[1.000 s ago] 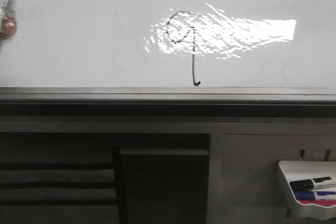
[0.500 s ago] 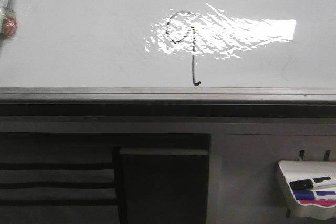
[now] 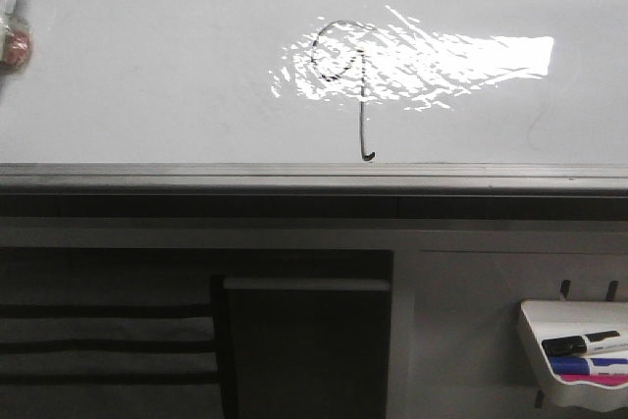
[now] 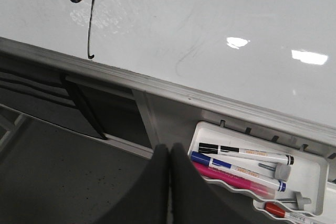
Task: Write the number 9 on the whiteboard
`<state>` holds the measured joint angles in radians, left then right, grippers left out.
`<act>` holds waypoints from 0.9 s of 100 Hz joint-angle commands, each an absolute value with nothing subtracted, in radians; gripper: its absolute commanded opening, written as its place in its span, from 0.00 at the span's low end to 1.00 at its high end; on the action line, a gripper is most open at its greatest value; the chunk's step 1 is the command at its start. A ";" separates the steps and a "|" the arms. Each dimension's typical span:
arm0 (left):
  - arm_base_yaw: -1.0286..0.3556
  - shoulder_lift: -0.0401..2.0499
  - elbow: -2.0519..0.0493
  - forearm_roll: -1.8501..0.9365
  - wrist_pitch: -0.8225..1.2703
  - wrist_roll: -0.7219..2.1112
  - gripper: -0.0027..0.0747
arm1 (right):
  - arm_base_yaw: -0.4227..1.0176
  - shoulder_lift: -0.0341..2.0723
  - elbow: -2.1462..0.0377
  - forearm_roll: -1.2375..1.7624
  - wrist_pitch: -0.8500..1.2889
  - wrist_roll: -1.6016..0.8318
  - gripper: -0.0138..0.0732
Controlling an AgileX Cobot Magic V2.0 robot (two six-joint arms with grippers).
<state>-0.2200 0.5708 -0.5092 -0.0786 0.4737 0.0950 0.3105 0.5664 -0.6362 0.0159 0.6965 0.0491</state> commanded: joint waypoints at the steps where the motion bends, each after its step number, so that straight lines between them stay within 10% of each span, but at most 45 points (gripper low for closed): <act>1: -0.218 0.572 -0.537 -0.092 0.390 0.095 0.01 | 0.306 0.566 -0.658 0.021 0.636 0.047 0.08; 90: -0.056 -0.031 0.029 -0.098 -0.036 0.095 0.01 | 0.306 0.568 -0.658 0.021 0.636 0.047 0.08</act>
<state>-0.0593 -0.0030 -0.0060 -0.0861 0.1871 0.0950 0.3105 0.5664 -0.6345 0.0203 0.6981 0.0491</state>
